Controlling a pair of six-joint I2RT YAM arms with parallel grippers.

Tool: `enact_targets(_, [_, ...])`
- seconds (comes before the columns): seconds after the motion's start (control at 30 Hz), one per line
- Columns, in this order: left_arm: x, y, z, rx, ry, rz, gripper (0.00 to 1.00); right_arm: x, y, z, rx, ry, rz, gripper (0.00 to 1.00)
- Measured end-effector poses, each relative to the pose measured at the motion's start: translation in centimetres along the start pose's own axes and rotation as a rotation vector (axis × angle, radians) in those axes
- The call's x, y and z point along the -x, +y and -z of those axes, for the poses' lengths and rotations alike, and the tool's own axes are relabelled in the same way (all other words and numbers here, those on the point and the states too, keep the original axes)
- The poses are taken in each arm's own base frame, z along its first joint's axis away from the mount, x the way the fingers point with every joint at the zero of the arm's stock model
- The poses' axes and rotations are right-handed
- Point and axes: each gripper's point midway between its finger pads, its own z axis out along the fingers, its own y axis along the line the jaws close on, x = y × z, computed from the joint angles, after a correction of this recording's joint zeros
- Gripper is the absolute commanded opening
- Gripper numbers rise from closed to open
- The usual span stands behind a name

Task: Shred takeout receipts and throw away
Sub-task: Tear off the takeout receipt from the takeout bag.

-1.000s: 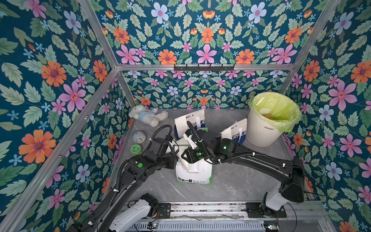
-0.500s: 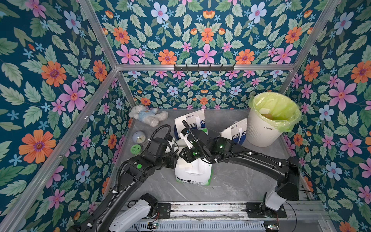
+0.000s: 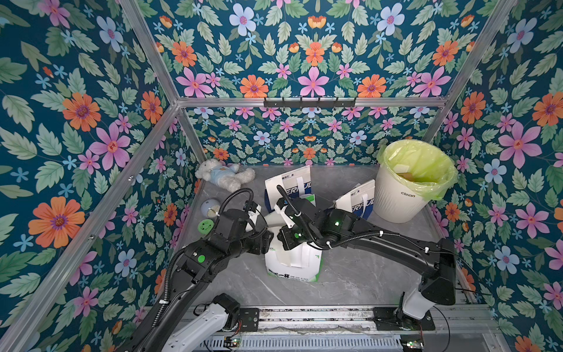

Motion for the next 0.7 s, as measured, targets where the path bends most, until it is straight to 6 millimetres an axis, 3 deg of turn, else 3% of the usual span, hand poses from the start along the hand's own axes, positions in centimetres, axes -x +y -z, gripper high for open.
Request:
enact_targets(0.33, [0.7, 0.1, 1.6, -0.006, -0.108, -0.109, 0.76, 0.2, 2.2, 6.1, 0.128, -0.055, -0.005, 0.0])
enact_targets(0.57, [1.5, -0.3, 1.6, -0.023, -0.12, -0.116, 0.77, 0.2, 1.8, 8.9, 0.169, -0.093, -0.014, 0.0])
enact_targets(0.63, [2.0, -0.5, 1.9, -0.026, -0.131, -0.118, 0.79, 0.5, 1.3, 9.7, 0.167, -0.113, -0.022, 0.0])
enact_targets(0.7, [2.8, -0.8, 2.6, -0.032, -0.157, -0.129, 0.91, 0.6, 0.9, 10.5, 0.166, -0.132, -0.025, 0.0])
